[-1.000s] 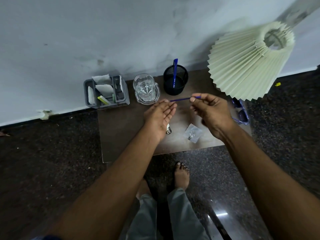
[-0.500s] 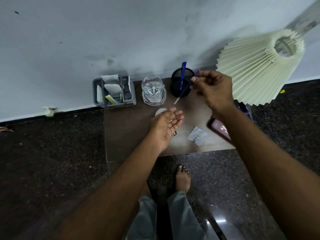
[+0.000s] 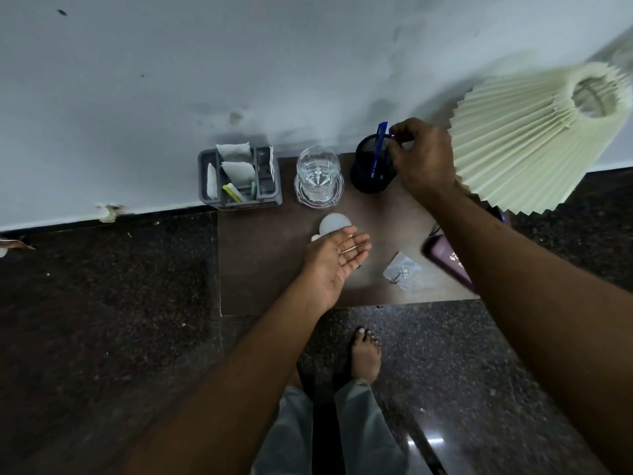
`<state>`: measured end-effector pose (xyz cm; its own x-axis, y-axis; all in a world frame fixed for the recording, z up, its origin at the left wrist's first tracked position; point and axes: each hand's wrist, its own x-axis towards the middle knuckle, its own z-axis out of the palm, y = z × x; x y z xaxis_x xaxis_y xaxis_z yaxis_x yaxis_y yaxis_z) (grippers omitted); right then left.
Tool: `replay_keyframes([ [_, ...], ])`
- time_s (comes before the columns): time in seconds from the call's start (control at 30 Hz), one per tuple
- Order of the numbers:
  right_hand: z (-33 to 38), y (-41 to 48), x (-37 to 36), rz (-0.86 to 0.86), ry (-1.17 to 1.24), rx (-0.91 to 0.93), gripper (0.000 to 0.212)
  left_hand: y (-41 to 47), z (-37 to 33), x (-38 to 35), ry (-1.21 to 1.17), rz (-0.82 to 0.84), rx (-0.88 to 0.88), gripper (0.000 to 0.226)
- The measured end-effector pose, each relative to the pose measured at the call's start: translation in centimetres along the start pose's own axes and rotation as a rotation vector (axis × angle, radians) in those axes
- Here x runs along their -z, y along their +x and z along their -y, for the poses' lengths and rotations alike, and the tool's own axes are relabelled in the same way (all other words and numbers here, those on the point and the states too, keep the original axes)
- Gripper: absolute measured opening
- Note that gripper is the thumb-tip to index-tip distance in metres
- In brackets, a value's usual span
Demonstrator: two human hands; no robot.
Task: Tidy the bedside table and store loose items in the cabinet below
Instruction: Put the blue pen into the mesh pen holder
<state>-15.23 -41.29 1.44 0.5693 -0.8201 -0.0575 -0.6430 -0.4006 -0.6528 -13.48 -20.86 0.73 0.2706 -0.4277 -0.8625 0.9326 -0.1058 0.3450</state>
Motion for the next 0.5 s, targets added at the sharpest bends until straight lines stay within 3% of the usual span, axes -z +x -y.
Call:
replay_keyframes([
  [0.13,-0.1,0.0,-0.8,0.029,-0.125,0.008,0.026,-0.2,0.3,0.3,0.046,-0.009,-0.009,0.019],
  [0.27,-0.1,0.2,-0.7,0.021,-0.079,-0.040,0.029,-0.3,0.4,0.4,0.064,-0.025,-0.033,0.021],
  [0.5,-0.1,-2.2,0.6,-0.077,0.061,-0.023,0.017,-0.5,-0.1,-0.3,0.099,-0.028,-0.055,0.021],
])
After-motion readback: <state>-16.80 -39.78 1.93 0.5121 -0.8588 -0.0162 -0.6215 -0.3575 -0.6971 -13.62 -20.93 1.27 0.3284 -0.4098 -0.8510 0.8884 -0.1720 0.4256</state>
